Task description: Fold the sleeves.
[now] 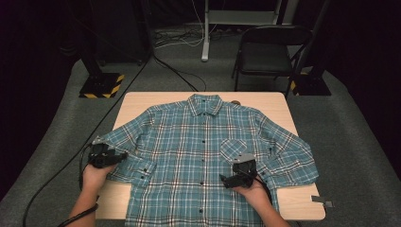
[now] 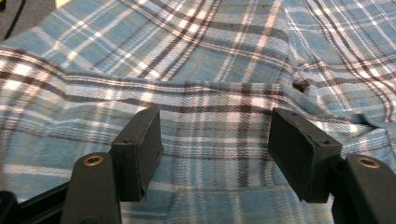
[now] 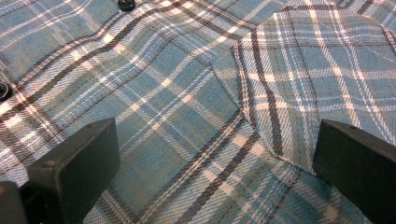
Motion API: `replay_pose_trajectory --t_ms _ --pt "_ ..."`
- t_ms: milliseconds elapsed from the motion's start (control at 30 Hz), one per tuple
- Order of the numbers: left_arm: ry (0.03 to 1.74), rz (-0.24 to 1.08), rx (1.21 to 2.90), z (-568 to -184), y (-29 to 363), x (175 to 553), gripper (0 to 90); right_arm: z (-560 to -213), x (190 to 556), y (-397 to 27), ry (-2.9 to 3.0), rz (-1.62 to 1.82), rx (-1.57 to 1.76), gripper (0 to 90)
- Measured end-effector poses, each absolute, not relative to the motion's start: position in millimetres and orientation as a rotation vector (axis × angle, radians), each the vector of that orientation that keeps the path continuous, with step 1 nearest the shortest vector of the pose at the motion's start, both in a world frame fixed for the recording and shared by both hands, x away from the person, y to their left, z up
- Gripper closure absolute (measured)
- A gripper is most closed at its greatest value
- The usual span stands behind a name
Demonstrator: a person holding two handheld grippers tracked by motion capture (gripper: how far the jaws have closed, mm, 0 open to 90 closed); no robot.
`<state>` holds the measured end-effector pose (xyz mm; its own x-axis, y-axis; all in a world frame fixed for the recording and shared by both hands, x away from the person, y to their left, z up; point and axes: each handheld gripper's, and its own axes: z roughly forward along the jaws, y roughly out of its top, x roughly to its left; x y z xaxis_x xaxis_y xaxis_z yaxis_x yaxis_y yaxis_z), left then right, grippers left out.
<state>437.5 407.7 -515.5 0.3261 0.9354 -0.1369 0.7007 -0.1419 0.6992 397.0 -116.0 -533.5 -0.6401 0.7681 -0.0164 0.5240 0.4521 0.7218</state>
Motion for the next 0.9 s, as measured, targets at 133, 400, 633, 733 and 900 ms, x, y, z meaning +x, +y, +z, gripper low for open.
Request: replay_pose_trajectory --t_ms 133,400,633,733,900 --pt "1.430 0.408 1.922 -519 411 437 36.4 -533 397 -116 2.366 0.999 1.098 0.0" --pt "1.411 0.385 1.922 -519 416 435 38.0 -533 397 -116 2.365 0.999 1.098 0.0" --pt "1.391 0.394 1.924 -520 417 435 32.4 -533 397 -116 2.365 0.998 1.098 0.0" --pt "1.417 0.452 1.896 -515 418 433 30.9 -533 397 -116 2.365 0.999 1.097 0.0" --pt "1.461 0.474 1.839 -508 425 431 31.1 -533 397 -116 2.365 0.999 1.098 0.0"
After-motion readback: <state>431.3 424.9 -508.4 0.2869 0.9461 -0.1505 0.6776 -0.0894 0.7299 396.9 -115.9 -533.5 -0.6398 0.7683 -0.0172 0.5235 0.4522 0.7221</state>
